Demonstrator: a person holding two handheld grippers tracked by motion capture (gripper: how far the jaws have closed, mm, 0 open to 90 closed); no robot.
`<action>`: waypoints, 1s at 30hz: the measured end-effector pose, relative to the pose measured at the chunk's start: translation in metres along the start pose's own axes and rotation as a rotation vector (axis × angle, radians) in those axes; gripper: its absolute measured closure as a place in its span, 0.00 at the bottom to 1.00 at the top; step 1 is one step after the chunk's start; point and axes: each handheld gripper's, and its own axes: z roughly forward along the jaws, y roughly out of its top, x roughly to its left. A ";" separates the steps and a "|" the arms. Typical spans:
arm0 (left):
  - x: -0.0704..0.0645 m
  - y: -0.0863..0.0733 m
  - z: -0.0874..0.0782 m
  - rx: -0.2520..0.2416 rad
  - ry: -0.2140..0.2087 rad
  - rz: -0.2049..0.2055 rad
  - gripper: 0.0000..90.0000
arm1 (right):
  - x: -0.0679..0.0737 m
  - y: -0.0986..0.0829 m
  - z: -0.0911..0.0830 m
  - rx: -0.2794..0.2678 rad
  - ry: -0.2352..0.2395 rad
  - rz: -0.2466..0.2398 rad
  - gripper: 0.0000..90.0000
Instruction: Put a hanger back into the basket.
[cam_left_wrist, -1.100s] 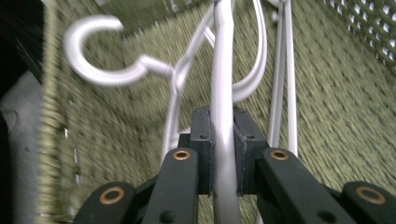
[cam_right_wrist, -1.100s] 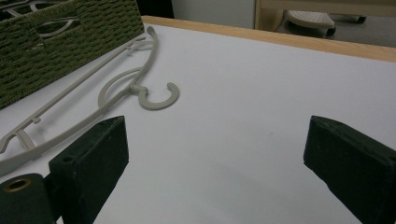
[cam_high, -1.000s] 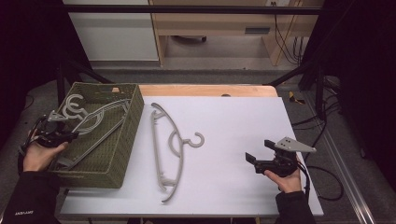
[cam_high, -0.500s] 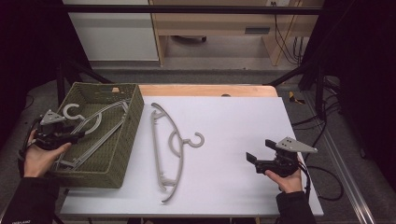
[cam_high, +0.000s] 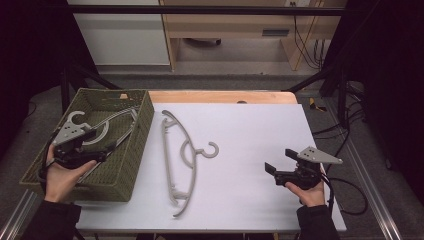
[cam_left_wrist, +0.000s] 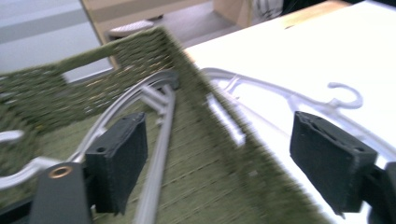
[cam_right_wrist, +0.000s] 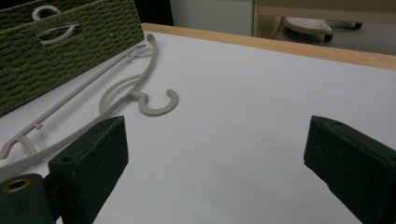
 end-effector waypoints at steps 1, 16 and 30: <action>0.000 0.000 0.000 0.000 0.000 0.000 0.17 | 0.000 0.000 0.000 0.000 0.000 0.000 0.07; -0.058 -0.003 0.013 -0.071 -0.143 -0.030 0.12 | 0.000 0.001 -0.004 -0.013 0.001 -0.009 0.07; -0.117 -0.010 0.041 -0.021 -0.238 0.034 0.12 | 0.001 0.001 -0.004 -0.010 0.005 -0.011 0.07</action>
